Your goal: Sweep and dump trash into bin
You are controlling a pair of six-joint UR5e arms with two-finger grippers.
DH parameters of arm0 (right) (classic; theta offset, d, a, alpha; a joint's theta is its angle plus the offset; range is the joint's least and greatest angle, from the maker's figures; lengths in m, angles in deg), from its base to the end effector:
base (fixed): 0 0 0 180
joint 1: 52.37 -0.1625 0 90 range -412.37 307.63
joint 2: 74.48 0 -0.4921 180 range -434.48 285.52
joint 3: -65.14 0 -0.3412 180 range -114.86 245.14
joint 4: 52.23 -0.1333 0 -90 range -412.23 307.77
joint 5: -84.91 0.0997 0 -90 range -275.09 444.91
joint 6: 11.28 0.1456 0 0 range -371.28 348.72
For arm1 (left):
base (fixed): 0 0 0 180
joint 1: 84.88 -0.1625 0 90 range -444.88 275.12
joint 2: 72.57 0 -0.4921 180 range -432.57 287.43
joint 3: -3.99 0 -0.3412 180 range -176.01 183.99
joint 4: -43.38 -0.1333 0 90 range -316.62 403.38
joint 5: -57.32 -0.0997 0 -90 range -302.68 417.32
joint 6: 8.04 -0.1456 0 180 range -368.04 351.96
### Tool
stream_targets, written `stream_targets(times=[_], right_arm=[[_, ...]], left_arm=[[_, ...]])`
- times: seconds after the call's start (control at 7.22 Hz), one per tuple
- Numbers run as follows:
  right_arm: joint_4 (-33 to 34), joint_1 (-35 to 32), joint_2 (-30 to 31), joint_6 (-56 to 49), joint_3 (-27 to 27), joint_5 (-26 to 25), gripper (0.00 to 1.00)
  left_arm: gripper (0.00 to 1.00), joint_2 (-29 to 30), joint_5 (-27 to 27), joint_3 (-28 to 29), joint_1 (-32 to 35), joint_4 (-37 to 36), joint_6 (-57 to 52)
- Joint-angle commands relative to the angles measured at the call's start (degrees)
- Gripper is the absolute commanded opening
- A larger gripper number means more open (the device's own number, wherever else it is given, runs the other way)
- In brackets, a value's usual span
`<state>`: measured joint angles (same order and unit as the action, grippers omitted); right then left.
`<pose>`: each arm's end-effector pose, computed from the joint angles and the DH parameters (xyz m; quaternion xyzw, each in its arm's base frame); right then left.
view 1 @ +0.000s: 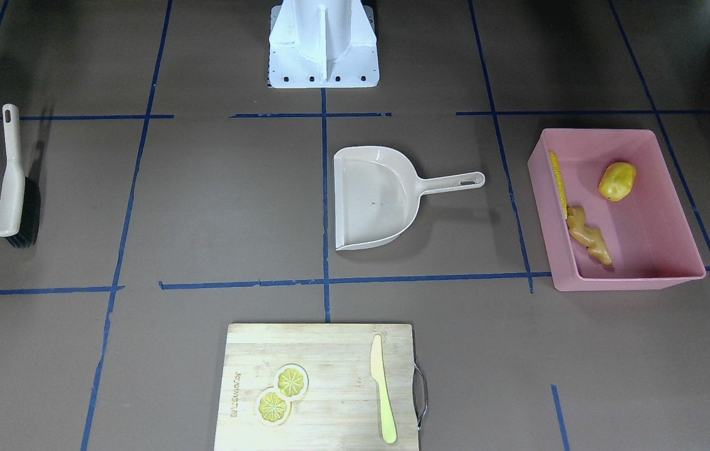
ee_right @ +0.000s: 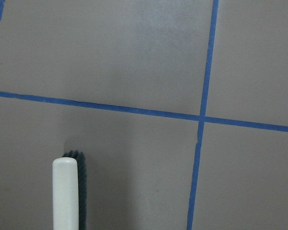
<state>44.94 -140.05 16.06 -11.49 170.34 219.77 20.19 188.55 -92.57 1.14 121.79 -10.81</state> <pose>0.0129 -0.4386 0.6576 0.0534 -0.3818 -0.0453 0.9216 -0.0056 -0.4572 0.7121 -0.0223 0.3518 0.0481 0.9346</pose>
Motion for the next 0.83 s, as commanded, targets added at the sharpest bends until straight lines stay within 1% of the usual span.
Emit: stream_targets(times=[0.0,0.14,0.28,0.42,0.55,0.69], right_arm=[[-0.3,-2.0,1.0,-6.4,-4.7,1.7,1.0],[-0.7,-2.6,1.2,-8.0,-8.2,3.0,1.0],[-2.9,-2.6,1.3,-8.0,-10.5,4.2,1.0],[-4.6,-2.7,1.3,-8.0,-12.4,4.1,1.0],[-7.2,-2.8,1.4,-7.9,-14.8,3.8,1.0],[-10.8,-2.7,1.5,-7.7,-17.3,3.8,1.0]], left_arm=[[1.0,0.1,9.1,8.7,4.5,6.0,-4.7],[1.0,0.1,9.1,9.2,4.5,6.3,-4.7],[1.0,0.0,9.0,9.1,4.5,6.4,-4.7],[1.0,0.0,9.0,9.2,4.5,6.4,-4.6],[1.0,-0.6,8.1,9.1,4.5,6.4,-4.6],[1.0,-0.6,5.1,9.0,4.5,6.4,-4.4]])
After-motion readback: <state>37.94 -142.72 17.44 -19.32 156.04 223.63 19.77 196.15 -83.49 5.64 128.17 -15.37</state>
